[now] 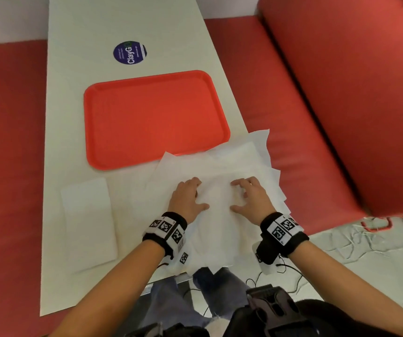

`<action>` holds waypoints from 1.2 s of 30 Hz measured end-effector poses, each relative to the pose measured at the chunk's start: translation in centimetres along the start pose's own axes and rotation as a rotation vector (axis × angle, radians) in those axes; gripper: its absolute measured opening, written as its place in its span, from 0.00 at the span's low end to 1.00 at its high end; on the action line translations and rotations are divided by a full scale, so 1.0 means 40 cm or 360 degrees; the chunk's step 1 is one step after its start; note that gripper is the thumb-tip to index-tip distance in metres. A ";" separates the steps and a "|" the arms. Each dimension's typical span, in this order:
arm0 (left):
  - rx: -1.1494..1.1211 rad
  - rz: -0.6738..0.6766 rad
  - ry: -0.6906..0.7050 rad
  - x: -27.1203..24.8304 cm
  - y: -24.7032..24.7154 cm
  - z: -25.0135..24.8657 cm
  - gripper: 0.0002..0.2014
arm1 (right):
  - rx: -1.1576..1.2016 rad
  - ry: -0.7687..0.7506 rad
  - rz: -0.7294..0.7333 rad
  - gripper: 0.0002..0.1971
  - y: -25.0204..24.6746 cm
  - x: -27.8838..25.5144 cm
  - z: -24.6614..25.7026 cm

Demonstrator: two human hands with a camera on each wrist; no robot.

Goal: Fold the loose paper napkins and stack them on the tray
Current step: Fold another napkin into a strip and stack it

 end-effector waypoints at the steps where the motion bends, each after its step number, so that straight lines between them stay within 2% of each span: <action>1: -0.0189 -0.0066 0.0032 -0.005 -0.009 -0.007 0.16 | 0.0004 -0.0056 -0.0025 0.34 -0.013 -0.003 0.010; 2: -0.0343 -0.0117 0.0042 -0.010 -0.020 -0.011 0.10 | 0.0013 -0.0117 -0.0065 0.35 -0.031 -0.004 0.020; 5: -0.0755 -0.0129 -0.0023 -0.021 -0.047 -0.012 0.06 | 0.0091 -0.0265 -0.0242 0.40 -0.096 -0.001 0.037; 9: -0.1324 -0.0087 -0.0094 -0.049 -0.116 -0.022 0.09 | 0.0331 -0.0211 -0.0449 0.41 -0.173 0.018 0.031; 12: -0.1495 -0.0078 -0.0083 -0.080 -0.184 -0.020 0.12 | 0.0518 -0.0162 -0.0386 0.41 -0.176 0.028 0.051; 15: -0.1572 -0.0128 -0.0111 -0.100 -0.236 0.023 0.13 | 0.0742 -0.0127 -0.0137 0.39 -0.131 0.039 0.096; 20: -0.1641 -0.0323 -0.0243 -0.147 -0.290 0.108 0.09 | 0.1269 -0.0090 0.0110 0.22 -0.059 0.040 0.180; 24: -0.1685 -0.0382 -0.0399 -0.195 -0.295 0.174 0.12 | 0.1355 -0.0057 0.0162 0.20 -0.013 0.035 0.220; 28: -0.1618 -0.0199 -0.0489 -0.235 -0.264 0.222 0.18 | 0.1383 0.0066 0.0136 0.18 0.027 0.027 0.222; 30: -0.1566 -0.0179 -0.0485 -0.246 -0.260 0.242 0.21 | 0.1369 0.0118 0.0114 0.16 0.041 0.021 0.218; 33: -0.1583 -0.0300 -0.0480 -0.253 -0.283 0.272 0.16 | 0.1332 0.0165 0.0097 0.14 0.053 0.015 0.210; 36: -0.1601 -0.0366 -0.0412 -0.254 -0.320 0.273 0.16 | 0.1420 0.0147 0.0153 0.11 0.056 0.008 0.229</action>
Point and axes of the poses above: each hand's wrist, its own x-axis towards the middle knuckle, its own y-axis out of the palm, z = x × y, the point moved 9 cm from there along x, towards the middle knuckle, and after that the axes turned 3 degrees about y, right-handed, at the moved point
